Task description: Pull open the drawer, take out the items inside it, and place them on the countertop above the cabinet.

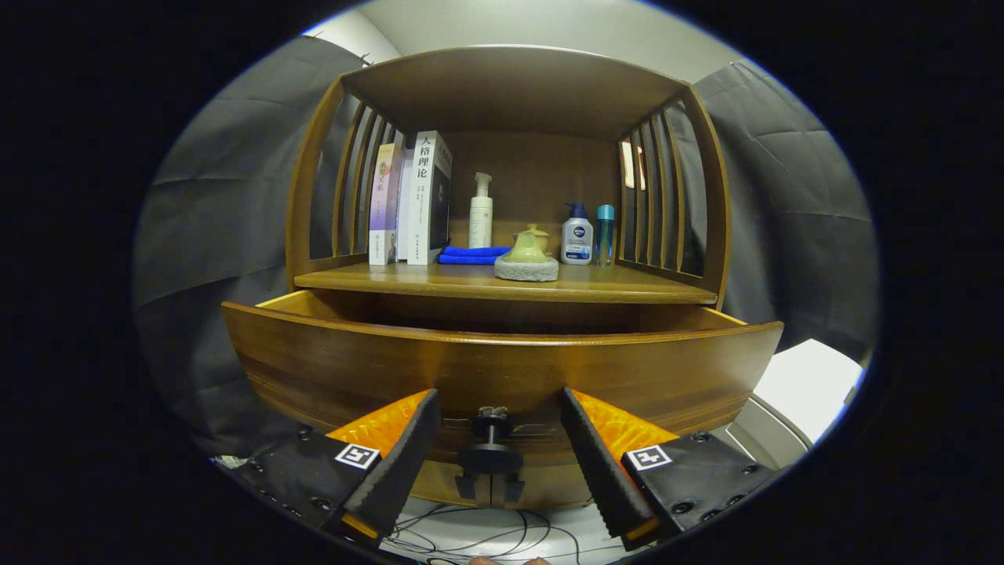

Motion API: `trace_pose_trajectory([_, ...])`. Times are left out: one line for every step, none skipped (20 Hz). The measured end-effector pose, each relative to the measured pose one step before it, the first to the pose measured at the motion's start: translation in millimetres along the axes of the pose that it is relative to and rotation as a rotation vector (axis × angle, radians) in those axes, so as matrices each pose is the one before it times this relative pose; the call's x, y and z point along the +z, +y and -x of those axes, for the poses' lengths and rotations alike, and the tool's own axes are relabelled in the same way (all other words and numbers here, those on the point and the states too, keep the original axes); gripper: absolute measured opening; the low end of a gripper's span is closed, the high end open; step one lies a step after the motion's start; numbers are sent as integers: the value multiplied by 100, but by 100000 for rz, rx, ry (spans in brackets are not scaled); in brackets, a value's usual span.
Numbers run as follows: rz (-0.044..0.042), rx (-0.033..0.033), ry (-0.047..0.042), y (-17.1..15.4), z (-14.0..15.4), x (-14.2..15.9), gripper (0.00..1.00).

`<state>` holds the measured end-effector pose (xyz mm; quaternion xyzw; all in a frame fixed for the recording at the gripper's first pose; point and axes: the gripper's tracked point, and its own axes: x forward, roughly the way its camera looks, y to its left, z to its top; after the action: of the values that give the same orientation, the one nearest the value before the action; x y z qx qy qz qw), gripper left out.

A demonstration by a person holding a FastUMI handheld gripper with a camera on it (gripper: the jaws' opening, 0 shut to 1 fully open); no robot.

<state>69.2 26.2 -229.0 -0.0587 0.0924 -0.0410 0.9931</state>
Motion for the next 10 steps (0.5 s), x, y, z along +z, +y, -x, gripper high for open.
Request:
trace_pose_trajectory([194,-373,191,48,-722,105,98])
trace_pose_trajectory([203,-216,51,120,-660,234,98])
trace_pose_trajectory([-317,-25,368,34,-686,140,98])
trace_pose_trajectory([-570,-50,385,45,-752,144,98])
trace_pose_trajectory([-307,2,313,42,-470,133,98])
trace_pose_trajectory([-65,-64,-38,9,-681,229,98])
trace_pose_trajectory([81,-89,240,30,-609,107,98])
trace_pose_trajectory([-40,-125,-156,-10,-627,173,98])
trace_pose_trajectory([-80,-136,66,24,-554,89,98])
trace_pose_trajectory([-11,-226,-16,27,-560,148,98])
